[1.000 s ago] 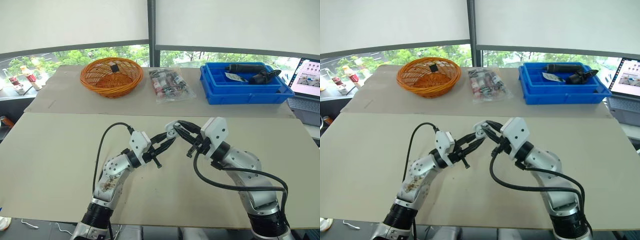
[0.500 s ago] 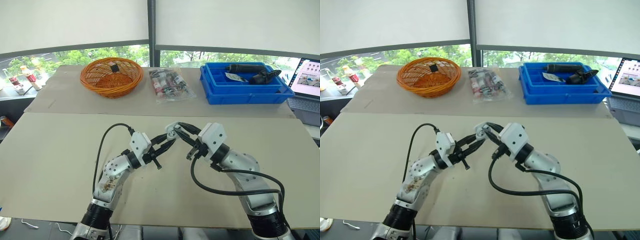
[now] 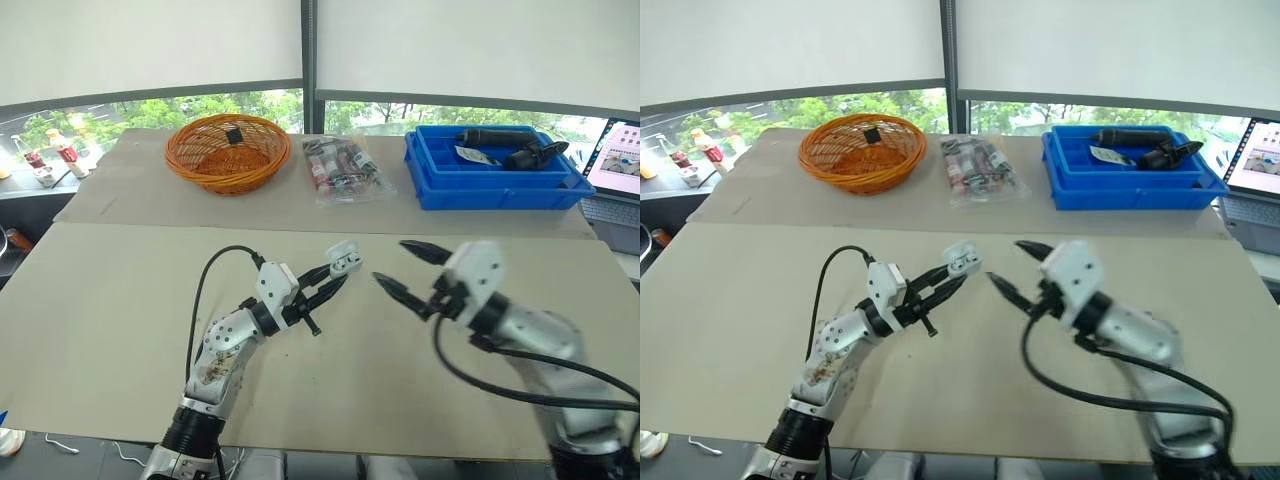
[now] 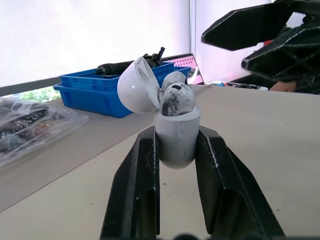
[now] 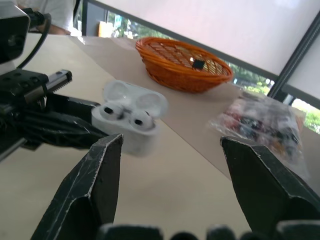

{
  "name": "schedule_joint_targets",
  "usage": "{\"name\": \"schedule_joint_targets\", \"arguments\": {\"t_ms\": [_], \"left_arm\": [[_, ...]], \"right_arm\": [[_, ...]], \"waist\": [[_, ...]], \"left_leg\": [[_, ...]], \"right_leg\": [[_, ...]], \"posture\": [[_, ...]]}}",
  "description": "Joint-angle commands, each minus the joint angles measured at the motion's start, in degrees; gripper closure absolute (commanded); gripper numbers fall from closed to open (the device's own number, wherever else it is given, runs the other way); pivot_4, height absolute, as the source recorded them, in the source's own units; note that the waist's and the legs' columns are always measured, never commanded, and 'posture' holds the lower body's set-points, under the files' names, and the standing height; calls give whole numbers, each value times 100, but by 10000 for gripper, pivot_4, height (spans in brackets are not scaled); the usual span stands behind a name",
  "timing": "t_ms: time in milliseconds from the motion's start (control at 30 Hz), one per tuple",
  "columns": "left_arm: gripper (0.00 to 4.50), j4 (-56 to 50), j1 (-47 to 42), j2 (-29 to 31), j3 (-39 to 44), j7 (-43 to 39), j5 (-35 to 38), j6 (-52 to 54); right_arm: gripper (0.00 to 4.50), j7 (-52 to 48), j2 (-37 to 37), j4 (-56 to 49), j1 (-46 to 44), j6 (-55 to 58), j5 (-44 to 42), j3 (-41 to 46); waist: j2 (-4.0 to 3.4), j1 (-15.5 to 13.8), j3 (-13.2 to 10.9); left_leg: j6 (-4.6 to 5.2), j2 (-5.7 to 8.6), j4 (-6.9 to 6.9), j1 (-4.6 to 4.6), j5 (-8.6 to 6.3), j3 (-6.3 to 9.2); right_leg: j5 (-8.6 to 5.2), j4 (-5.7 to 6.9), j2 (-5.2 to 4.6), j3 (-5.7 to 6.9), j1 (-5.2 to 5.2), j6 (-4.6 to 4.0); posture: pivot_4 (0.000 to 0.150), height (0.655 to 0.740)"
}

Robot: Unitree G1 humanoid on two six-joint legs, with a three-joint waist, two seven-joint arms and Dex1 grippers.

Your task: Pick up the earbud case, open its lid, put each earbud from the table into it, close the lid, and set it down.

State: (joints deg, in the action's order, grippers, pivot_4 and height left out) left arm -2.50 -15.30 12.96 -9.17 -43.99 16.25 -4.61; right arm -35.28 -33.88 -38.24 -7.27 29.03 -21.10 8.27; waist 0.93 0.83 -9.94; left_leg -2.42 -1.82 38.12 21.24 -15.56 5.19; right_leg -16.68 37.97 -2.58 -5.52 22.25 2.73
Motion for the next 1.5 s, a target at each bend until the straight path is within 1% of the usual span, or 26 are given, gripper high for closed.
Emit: {"name": "schedule_joint_targets", "arguments": {"t_ms": [33,133,200,233,267,333,367,400,567,700,833,1067,1133,1200,1267,1367,1433,1500], "left_arm": [[39964,-145,-152,150,-164,-689,475,329],[39964,-246,-234,310,-364,-1349,822,675],[39964,-267,-298,402,-494,-1739,967,875],[39964,-269,-321,425,-527,-1864,1010,944],[39964,-267,-345,435,-550,-1962,1056,1003],[39964,-190,-470,468,-683,-2290,1099,1111],[39964,-153,-519,471,-724,-2401,1108,1156],[39964,-119,-558,466,-748,-2474,1104,1176],[39964,28,-659,401,-754,-2610,1040,1169],[39964,119,-691,368,-736,-2599,971,1133],[39964,213,-692,321,-673,-2537,921,1053],[39964,489,-762,272,-629,-2537,840,1080],[39964,581,-923,350,-693,-2471,846,1594],[39964,629,-1098,461,-772,-2313,876,2408],[39964,673,-1237,526,-825,-2237,906,2995],[39964,1013,-1642,409,-785,-1946,1002,4014],[39964,1272,-1940,399,-774,-1953,1067,4639],[39964,1537,-2200,415,-806,-1976,1011,5031]], "right_arm": [[10240,-452,-737,-253,239,493,-519,993],[18724,-928,-1451,18,338,673,-682,1283],[26133,-1208,-1806,235,282,697,-677,1177],[28937,-1269,-1902,317,243,698,-672,1119],[32893,-1302,-1975,412,177,729,-672,1033],[39291,-1637,-2201,635,-137,679,-589,486],[43240,-1729,-2232,721,-334,682,-574,240],[45000,-1786,-2231,789,-526,716,-587,34],[45000,-2004,-2105,847,-1334,1099,-807,-675],[45000,-2176,-2007,606,-1710,1651,-1416,-781],[45000,-2340,-2209,247,-1708,2149,-2015,-632],[45000,-2243,-2495,-226,-1359,2485,-2581,-313],[45000,-2192,-2626,-325,-1100,2438,-2509,-182],[45000,-1950,-2672,-381,-880,2353,-2332,-41],[45000,-1857,-2731,-407,-695,2272,-2206,13],[45000,-1691,-2756,-486,-147,2116,-1918,180],[45000,-1690,-2806,-547,248,1943,-1681,262],[45000,-1666,-2815,-593,536,1824,-1536,353]], "waist": [[-2,-2,-1],[-2,37,-1],[-1,54,-1],[-1,63,-1],[-1,76,-1],[-1,115,-2],[-1,133,-2],[0,143,-3],[-1,152,-3],[0,137,-3],[-1,86,-3],[-1,10,-3],[1,3,-4],[2,-7,-4],[1,3,-4],[4,-6,-6],[6,-13,-7],[6,-2,-7]], "left_leg": [[0,2,0,0,0,0],[1,2,0,-1,0,-3],[1,0,-1,-3,0,-5],[1,0,-1,-4,0,-5],[1,-1,-1,-5,0,-6],[1,-1,-1,-4,0,-6],[1,0,-1,-4,0,-8],[1,-1,-1,-5,0,-8],[2,-1,-1,0,-1,-6],[1,-1,0,3,0,-4],[2,-1,0,5,0,-1],[2,-2,0,4,0,0],[1,0,1,3,0,-2],[1,-1,2,4,0,-1],[2,0,2,4,0,-1],[2,0,2,7,-1,0],[2,2,3,9,-1,1],[2,2,5,12,-1,2]], "right_leg": [[0,0,-1,-1,0,0],[0,-2,0,-2,-1,0],[0,0,2,-4,-1,0],[0,0,3,-4,-2,0],[0,0,5,-4,-3,0],[-1,-1,4,-5,-3,0],[-1,-1,3,-7,-2,0],[-1,-1,3,-6,-2,0],[-1,-8,3,-4,-1,1],[-1,-10,2,-3,0,1],[-1,-10,2,0,0,1],[-1,-9,2,2,0,1],[-1,-9,1,-1,0,1],[-1,-8,2,2,0,1],[-2,-8,2,1,0,3],[-2,-9,2,3,0,4],[-3,-8,2,4,2,5],[-3,-8,2,4,6,5]], "posture": [[1500,7303],[1500,7303],[1500,7303],[1500,7303],[1500,7303],[1500,7303],[1500,7303],[1500,7303],[1500,7303],[1500,7303],[1500,7303],[1500,7303],[1500,7303],[1500,7303],[1500,7303],[1500,7303],[1500,7303],[1500,7303]]}}
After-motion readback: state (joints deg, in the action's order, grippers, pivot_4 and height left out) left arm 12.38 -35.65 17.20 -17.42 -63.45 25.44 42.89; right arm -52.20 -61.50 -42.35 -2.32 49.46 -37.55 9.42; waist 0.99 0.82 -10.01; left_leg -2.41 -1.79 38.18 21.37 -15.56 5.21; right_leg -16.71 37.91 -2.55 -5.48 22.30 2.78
